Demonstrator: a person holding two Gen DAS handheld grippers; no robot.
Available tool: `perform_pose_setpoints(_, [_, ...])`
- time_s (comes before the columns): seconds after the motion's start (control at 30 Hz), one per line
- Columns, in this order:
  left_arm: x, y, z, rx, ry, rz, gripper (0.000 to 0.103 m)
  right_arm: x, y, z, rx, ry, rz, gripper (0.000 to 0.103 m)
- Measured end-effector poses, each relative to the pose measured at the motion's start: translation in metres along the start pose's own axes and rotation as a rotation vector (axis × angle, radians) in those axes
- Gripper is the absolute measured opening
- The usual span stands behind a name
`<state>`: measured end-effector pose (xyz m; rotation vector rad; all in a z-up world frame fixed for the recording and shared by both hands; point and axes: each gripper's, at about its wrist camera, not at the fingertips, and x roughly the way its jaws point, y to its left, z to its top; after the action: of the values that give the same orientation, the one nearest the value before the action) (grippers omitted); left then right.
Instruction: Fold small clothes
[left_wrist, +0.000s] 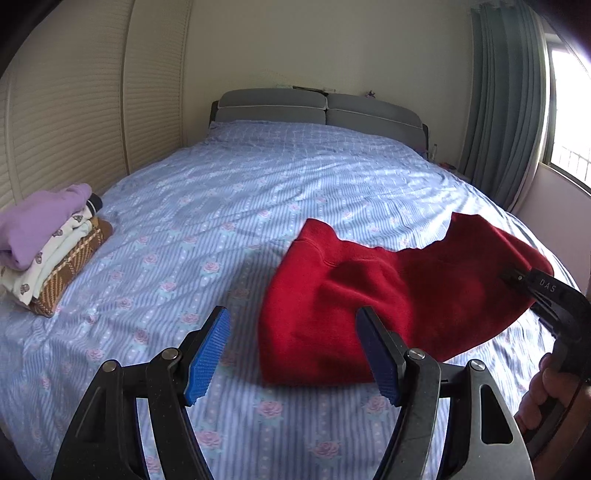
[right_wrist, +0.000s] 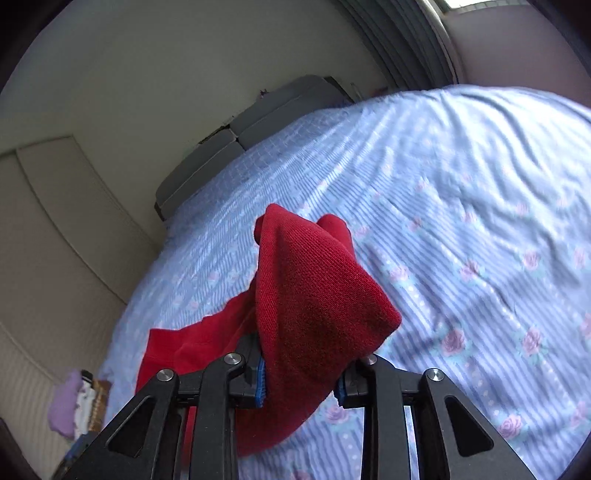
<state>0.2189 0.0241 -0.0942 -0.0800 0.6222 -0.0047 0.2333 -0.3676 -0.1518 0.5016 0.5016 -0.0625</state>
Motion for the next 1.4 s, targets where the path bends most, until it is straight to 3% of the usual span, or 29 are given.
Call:
perform_pose_setpoints(0.13, [-0.017,0.038,0.004,-0.048,-0.031,0.042,0.07,-0.01,0.083,-0.004,-0.315,-0.109,-0.091,0.027])
perform_pose_setpoints(0.33, [-0.036,0.101,-0.003,-0.137,-0.045,0.098,0.07,0.0,0.187,-0.063,-0.832,-0.173,-0.134,0.027])
perform_pose_setpoints(0.47, [-0.042,0.134,-0.011,-0.176,-0.035,0.128,0.07,0.01,0.218,-0.122,-1.127,-0.15,-0.14,0.027])
perform_pose_setpoints(0.67, [-0.045,0.165,-0.026,-0.202,-0.004,0.142,0.07,0.015,0.233,-0.183,-1.362,-0.106,-0.176,0.027])
perform_pose_setpoints(0.93, [-0.047,0.193,-0.037,-0.242,0.019,0.138,0.07,0.014,0.235,-0.245,-1.592,-0.088,-0.24,0.028])
perform_pose_setpoints(1.03, [-0.046,0.193,-0.035,-0.226,0.026,0.119,0.07,0.015,0.237,-0.244,-1.576,-0.077,-0.249,0.028])
perform_pose_setpoints(1.13, [-0.047,0.194,-0.033,-0.226,0.031,0.101,0.07,0.013,0.242,-0.234,-1.53,-0.064,-0.239,0.035])
perform_pose_setpoints(1.27, [-0.049,0.191,-0.03,-0.234,0.032,0.084,0.07,-0.001,0.244,-0.216,-1.448,-0.06,-0.187,0.058])
perform_pose_setpoints(1.4, [-0.055,0.18,-0.023,-0.212,0.022,0.073,0.07,-0.022,0.238,-0.2,-1.363,-0.062,-0.139,0.062])
